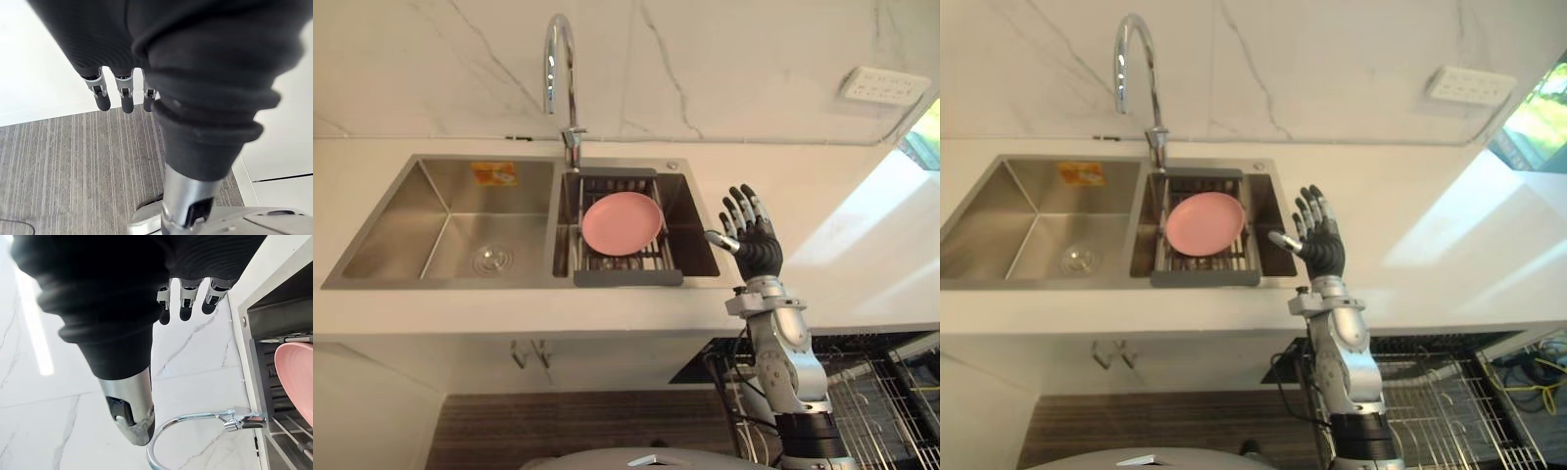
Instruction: Walk over to the sink, pick up the cup, carry it to the dishwasher, place the cup inside the dishwasher, then close the dishwasher door
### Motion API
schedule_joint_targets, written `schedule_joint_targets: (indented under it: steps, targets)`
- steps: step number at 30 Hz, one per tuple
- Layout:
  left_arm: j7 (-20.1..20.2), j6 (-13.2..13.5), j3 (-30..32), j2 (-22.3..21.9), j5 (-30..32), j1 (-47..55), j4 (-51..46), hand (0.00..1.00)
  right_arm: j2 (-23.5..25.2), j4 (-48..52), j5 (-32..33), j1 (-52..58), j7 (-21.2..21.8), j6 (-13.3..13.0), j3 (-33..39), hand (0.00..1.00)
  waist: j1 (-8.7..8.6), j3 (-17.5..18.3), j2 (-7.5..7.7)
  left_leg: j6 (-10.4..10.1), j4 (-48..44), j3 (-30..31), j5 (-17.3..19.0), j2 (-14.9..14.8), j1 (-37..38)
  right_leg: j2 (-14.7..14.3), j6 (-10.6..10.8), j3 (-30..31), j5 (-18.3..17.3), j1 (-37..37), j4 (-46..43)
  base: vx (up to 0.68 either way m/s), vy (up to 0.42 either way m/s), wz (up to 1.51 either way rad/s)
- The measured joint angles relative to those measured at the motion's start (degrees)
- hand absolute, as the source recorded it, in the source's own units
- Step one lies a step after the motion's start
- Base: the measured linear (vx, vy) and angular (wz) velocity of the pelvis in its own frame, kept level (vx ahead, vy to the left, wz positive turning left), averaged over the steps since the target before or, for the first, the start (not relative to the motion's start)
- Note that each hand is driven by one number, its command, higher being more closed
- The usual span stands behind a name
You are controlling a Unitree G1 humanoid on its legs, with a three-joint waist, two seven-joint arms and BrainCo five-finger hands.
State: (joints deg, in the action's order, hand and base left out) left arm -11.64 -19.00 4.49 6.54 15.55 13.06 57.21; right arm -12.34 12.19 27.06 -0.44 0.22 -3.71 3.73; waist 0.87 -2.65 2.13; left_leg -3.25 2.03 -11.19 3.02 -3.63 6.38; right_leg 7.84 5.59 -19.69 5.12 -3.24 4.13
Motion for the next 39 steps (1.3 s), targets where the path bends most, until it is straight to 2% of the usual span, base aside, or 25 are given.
schedule_joint_targets:
  steps: [1,5,9,12,13,15,17,22,27,31,39]
  targets:
    - [-0.31,0.01,-0.32,-0.08,0.47,0.0,-0.49,0.0,0.23,0.0,-0.7,0.25,-0.16,0.02,0.23,0.0,0.04,0.0,0.0,-0.07,0.04,-0.16,-0.04,-0.15,-0.02,-0.09,-0.02,-0.22,0.19,-0.08,0.31,-0.02,-0.041,-0.01]
    - [-1.79,0.07,-1.33,-0.3,1.59,-0.67,-1.67,0.0,0.22,-0.01,-10.16,0.38,-0.37,0.07,3.64,0.0,-0.02,-0.3,-0.5,-0.57,0.17,-3.22,-0.15,-1.13,-0.09,-0.54,-0.33,-1.26,0.56,0.47,0.48,-0.01,-0.022,-0.1]
    - [-1.88,-0.07,-1.83,-0.09,1.63,-0.8,-2.24,0.0,-5.13,-3.61,-20.69,-2.46,-2.04,0.11,4.25,0.0,-0.05,-0.3,-0.42,-1.05,0.58,-3.23,-0.28,-1.3,-0.09,-0.73,-0.33,-1.63,0.6,0.6,0.48,0.0,0.0,0.0]
    - [-0.57,-0.72,-1.75,0.01,2.77,-0.75,-2.39,0.0,-6.63,-6.48,-25.39,-5.94,-1.85,0.2,3.11,0.0,0.2,-0.27,-0.29,-1.28,0.9,-3.26,-0.44,-1.29,0.21,-0.73,-0.27,-1.79,0.7,0.78,0.48,0.0,0.0,0.0]
    - [0.39,-1.13,-1.64,0.21,2.99,-0.73,-2.53,0.0,-6.84,-8.11,-29.6,-7.9,-1.54,0.25,2.06,0.0,0.61,-0.38,-0.1,-1.51,0.94,-3.31,-0.58,-1.3,0.32,-0.69,-0.28,-2.72,0.9,0.73,0.48,0.0,-0.013,0.04]
    - [1.17,-1.19,-0.8,0.17,3.8,-0.64,-2.53,0.0,-7.02,-9.48,-32.36,-9.18,-1.37,0.34,0.8,0.0,0.67,-0.44,0.08,-1.53,0.95,-3.2,-0.6,-1.29,0.33,-0.63,-0.29,-3.25,0.92,0.61,0.49,-0.02,-0.012,0.06]
    - [2.21,-1.29,0.18,0.23,3.86,-0.47,-2.57,0.0,-8.31,-12.02,-38.44,-11.3,0.53,0.42,-1.98,0.0,0.97,-0.67,0.44,-1.51,1.06,-2.95,-0.72,-1.17,0.2,-0.47,-0.28,-3.71,0.92,0.61,0.5,-0.03,-0.006,0.07]
    - [2.53,-1.31,1.66,0.18,3.81,-0.14,-2.59,0.0,-9.3,-16.25,-46.15,-15.14,2.4,0.11,-6.02,0.0,1.15,-1.05,1.09,-1.36,1.18,-2.37,-1.11,-0.96,-0.3,-0.23,-0.29,-4.74,1.04,0.8,0.51,-0.03,-0.007,0.06]
    - [3.6,-1.3,2.19,0.28,3.81,-0.01,-2.75,0.0,-11.31,-21.48,-55.72,-18.19,3.39,-1.66,-11.65,0.0,1.4,-1.27,1.47,-1.42,2.04,-1.14,-2.02,-0.82,-0.13,-0.12,-0.29,-6.39,1.09,0.23,0.5,-0.03,-0.012,0.12]
    - [3.69,-1.46,2.27,0.4,3.76,0.06,-3.61,0.0,-11.79,-25.33,-61.23,-21.39,2.78,-2.7,-15.35,0.0,1.85,-1.72,1.97,-1.39,2.3,-0.43,-2.56,-0.78,-0.24,-0.11,-0.43,-7.03,1.25,0.06,0.51,-0.04,-0.015,0.09]
    - [4.51,-2.24,2.25,0.53,3.77,0.69,-4.39,0.0,-13.4,-31.56,-73.62,-27.17,-1.63,-5.87,-21.77,0.0,2.7,-2.32,2.67,-0.91,2.35,1.65,-3.53,-0.48,-0.71,0.16,-0.58,-9.28,1.35,-0.76,0.86,-0.05,-0.008,0.13]
